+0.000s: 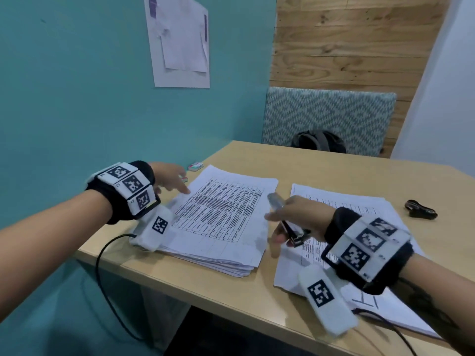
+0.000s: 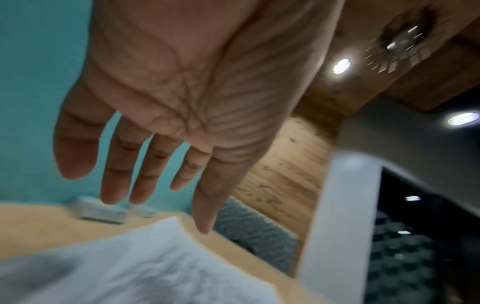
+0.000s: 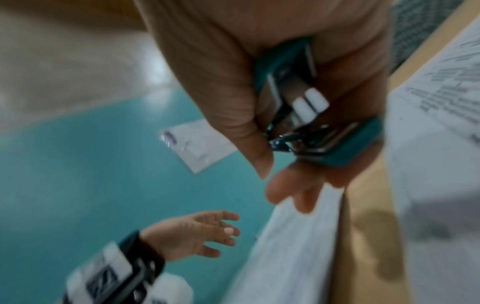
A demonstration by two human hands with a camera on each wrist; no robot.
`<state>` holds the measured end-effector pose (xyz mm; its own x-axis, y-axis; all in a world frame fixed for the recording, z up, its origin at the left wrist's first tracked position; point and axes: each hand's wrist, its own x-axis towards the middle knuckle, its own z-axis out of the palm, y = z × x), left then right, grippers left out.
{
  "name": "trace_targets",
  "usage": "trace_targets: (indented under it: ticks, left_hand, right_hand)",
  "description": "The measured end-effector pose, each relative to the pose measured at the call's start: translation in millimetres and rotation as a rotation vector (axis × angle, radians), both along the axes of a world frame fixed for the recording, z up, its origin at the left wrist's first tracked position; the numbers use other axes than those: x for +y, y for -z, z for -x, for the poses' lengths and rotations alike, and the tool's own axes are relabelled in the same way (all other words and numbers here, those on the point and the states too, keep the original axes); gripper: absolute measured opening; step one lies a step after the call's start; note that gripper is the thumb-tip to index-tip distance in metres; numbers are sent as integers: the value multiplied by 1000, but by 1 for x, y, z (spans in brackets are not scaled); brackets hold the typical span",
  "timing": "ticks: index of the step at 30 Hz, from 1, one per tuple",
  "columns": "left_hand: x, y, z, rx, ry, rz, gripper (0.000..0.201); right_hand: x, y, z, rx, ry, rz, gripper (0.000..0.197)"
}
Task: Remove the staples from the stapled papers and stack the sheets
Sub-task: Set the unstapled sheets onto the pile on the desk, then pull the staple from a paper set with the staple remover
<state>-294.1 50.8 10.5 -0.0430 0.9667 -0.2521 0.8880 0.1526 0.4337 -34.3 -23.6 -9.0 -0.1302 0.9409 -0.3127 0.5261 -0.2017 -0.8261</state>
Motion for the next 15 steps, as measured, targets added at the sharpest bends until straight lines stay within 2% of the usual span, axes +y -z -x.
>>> trace_targets:
  ticks: [2,4,6,9,12,15]
  left_hand:
    - [-8,-15,-22,-29,80,-50,54]
    - [-18,-26,-50,-90,177,-45,48]
    - [-27,-31,-84,-152,279,-1,41]
    - [-32,-25,-135,-189,381,118,37]
    - [-31,-7,-177,-107,373,212,41]
    - [-40,2,-207,123,362,114,43]
  right_hand:
    - [-2,-14,-19,74,92,-105,13]
    - [-2,-32,-45,28,173,-183,14]
    - [-2,-46,-79,-151,245,-221,13]
    - [-5,-48,-129,-507,283,-163,20]
    - [-11,-36,-170,-645,338,-9,27]
    - [-20,-20,-199,-621,367,103,27]
